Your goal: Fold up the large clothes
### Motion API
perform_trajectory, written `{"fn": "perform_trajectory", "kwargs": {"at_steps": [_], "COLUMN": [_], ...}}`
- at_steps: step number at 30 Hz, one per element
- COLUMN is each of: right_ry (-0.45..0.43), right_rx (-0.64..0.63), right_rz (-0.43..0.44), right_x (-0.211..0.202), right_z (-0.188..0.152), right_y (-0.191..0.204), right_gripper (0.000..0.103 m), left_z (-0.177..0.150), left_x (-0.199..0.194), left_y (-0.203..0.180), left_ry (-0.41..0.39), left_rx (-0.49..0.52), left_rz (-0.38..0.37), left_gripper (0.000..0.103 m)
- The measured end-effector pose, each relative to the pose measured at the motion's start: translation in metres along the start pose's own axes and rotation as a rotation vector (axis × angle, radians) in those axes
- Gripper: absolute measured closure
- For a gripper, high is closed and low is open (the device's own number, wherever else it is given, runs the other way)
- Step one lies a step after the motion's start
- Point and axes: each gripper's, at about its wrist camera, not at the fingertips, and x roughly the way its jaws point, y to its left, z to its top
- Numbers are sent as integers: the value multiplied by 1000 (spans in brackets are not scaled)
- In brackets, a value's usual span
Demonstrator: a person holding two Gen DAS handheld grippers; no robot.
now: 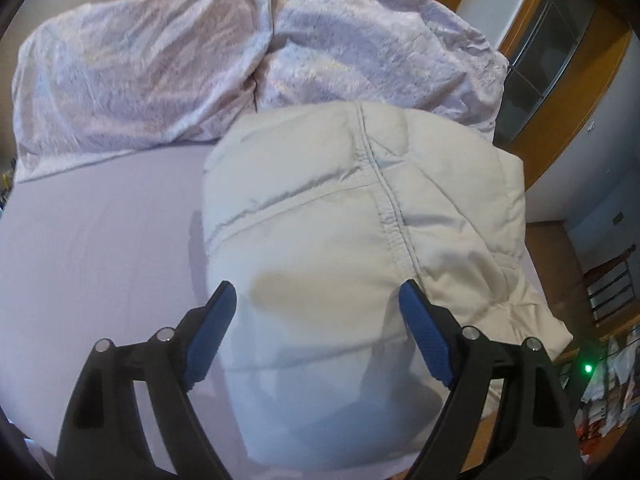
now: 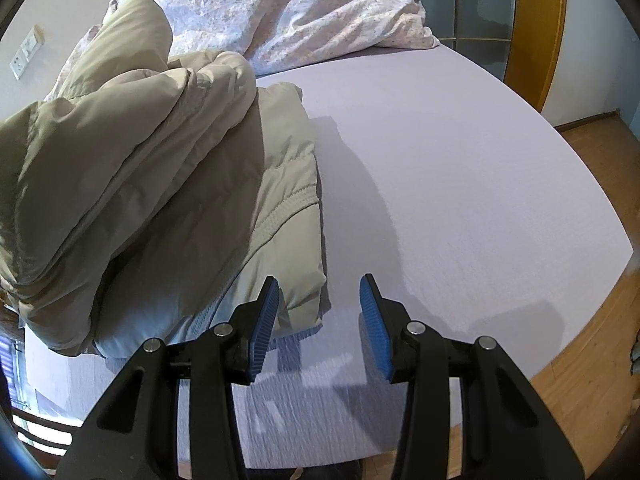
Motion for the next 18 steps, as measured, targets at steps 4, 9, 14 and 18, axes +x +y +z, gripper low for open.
{"fn": "perform_trajectory", "kwargs": {"at_steps": [4, 9, 14, 18], "right_ry": [-7, -16, -43, -120], "right_rx": [11, 36, 60, 64], "right_rz": [-10, -22, -31, -26], "right_x": [-4, -9, -19, -47], "right_z": [0, 2, 9, 26], "right_y": [-4, -14, -23, -26], "right_gripper": [58, 58, 58, 58], "left_z": [3, -2, -4, -7], "left_x": [17, 39, 56, 68], "left_y": [-6, -25, -42, -52], "left_ry": [9, 34, 40, 50], "left_rx": [-19, 13, 39, 59], "left_rz": [-36, -43, -30, -33], "left_gripper": [18, 18, 18, 17]}}
